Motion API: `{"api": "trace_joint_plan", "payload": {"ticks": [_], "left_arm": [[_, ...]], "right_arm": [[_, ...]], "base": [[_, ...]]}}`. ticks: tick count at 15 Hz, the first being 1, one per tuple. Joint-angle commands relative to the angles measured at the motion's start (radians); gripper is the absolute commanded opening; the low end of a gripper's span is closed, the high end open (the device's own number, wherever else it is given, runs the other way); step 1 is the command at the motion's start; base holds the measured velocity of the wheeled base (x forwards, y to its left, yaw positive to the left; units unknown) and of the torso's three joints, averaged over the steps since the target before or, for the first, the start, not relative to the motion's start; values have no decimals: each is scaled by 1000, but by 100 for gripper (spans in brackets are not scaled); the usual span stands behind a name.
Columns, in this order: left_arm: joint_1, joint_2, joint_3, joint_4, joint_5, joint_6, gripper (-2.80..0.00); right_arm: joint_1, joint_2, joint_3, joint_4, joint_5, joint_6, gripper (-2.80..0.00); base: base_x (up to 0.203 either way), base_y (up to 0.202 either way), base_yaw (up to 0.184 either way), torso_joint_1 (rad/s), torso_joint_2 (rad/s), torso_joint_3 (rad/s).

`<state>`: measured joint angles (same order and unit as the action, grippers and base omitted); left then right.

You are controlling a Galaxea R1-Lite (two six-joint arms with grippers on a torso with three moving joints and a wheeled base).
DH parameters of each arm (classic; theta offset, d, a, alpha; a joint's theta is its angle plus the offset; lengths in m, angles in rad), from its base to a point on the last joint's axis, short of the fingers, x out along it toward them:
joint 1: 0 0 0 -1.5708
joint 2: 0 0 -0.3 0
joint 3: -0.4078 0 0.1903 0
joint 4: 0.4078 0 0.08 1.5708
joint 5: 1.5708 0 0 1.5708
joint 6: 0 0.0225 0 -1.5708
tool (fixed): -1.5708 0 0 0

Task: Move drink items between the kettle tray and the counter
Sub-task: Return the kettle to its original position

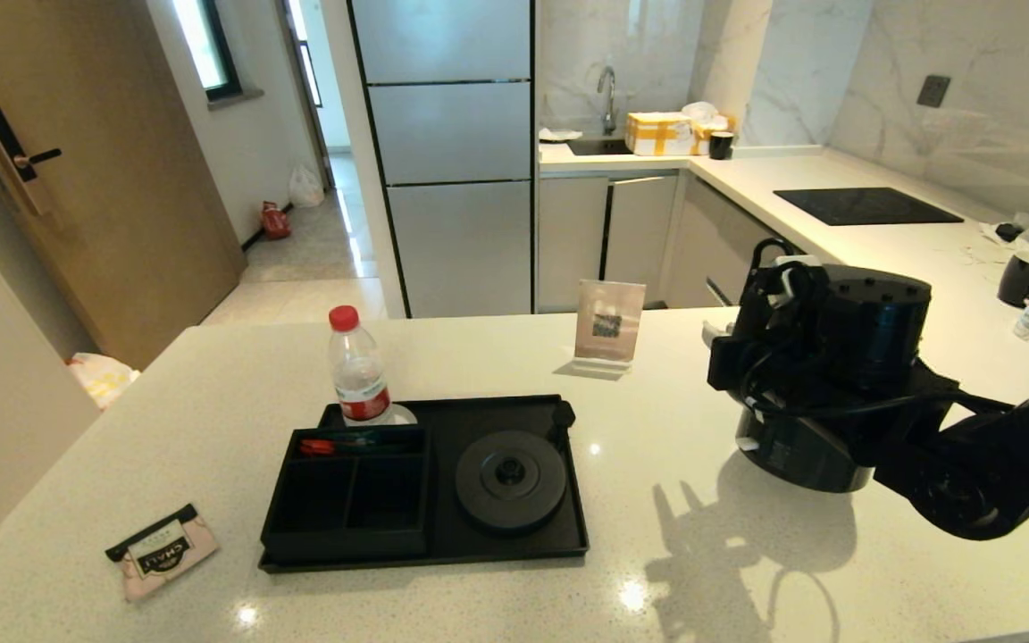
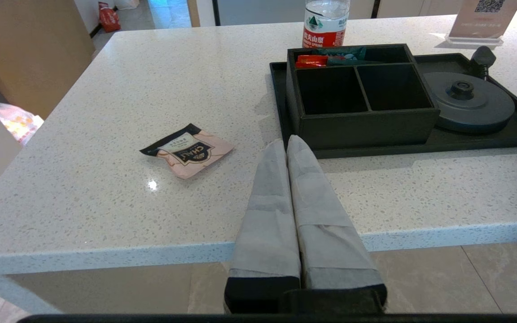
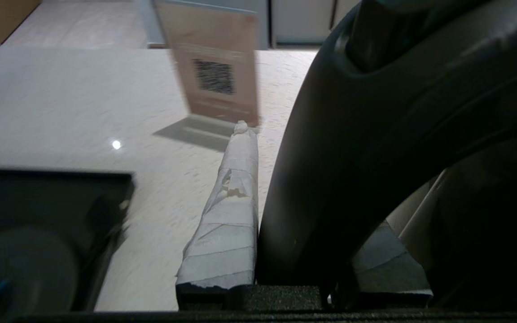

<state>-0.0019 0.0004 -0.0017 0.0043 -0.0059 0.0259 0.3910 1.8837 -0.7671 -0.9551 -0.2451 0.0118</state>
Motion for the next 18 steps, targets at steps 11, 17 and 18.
{"api": "trace_joint_plan", "payload": {"ticks": [11,17,18], "left_arm": [[0,-2,0,0,0,0,-280],[0,-2,0,0,0,0,-280],[0,-2,0,0,0,0,-280]], "right_arm": [[253,-9,61,-209,67,-59,-280],[336,64,-73,-119,70,-70,-280],[360,73,-99,-82,70,-70,-280]], "base": [[0,0,0,0,0,0],[0,0,0,0,0,0],[0,0,0,0,0,0]]}}
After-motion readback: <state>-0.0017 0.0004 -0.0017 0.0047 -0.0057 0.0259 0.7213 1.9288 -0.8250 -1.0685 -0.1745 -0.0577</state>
